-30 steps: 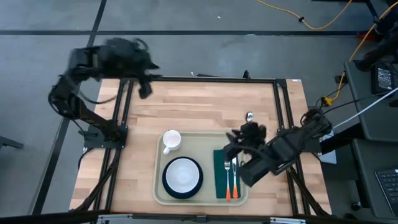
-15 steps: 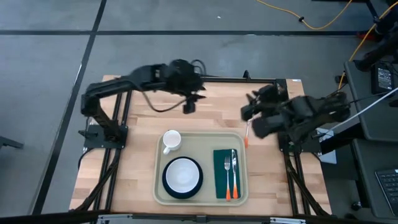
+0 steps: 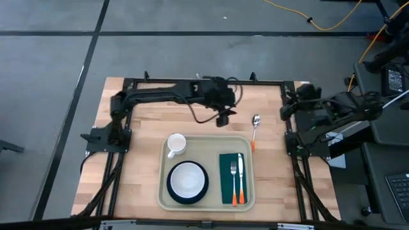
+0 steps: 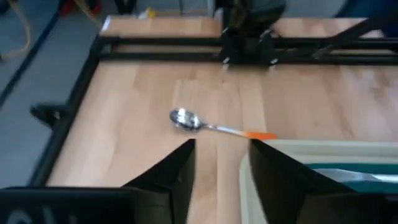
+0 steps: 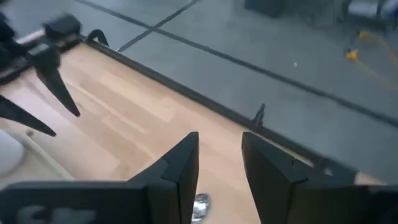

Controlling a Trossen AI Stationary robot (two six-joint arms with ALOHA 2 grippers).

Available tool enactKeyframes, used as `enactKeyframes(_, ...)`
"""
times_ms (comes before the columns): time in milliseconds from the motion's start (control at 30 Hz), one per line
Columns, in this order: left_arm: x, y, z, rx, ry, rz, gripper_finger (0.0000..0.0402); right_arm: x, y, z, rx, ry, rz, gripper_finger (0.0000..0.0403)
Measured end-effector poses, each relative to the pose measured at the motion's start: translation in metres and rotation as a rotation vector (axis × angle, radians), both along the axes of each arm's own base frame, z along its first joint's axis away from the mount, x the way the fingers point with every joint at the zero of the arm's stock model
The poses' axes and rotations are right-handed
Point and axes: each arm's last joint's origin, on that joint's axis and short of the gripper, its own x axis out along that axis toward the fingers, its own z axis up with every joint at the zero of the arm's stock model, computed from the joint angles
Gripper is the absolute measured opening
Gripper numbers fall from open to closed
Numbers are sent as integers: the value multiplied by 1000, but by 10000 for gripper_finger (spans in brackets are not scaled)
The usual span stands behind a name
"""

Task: Set up tray
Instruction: Put the orange spoon on top of the dark green napkin to the left of the orange fork

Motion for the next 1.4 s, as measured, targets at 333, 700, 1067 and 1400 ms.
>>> enactKeyframes(333,63,-11,9,-109,-151,48,143,-40,-14,-3,-129,123,159,129)
enactKeyframes(700,-8,-34,132,137,-399,147,143,-16,-8,-65,40,135,-7,129)
enactKeyframes(1067,-158,-48,155,207,190,292,143,50,-22,-130,172,147,-280,129)
enactKeyframes(1400,-318,-61,169,155,-19,305,143,111,-47,-140,236,46,-353,129)
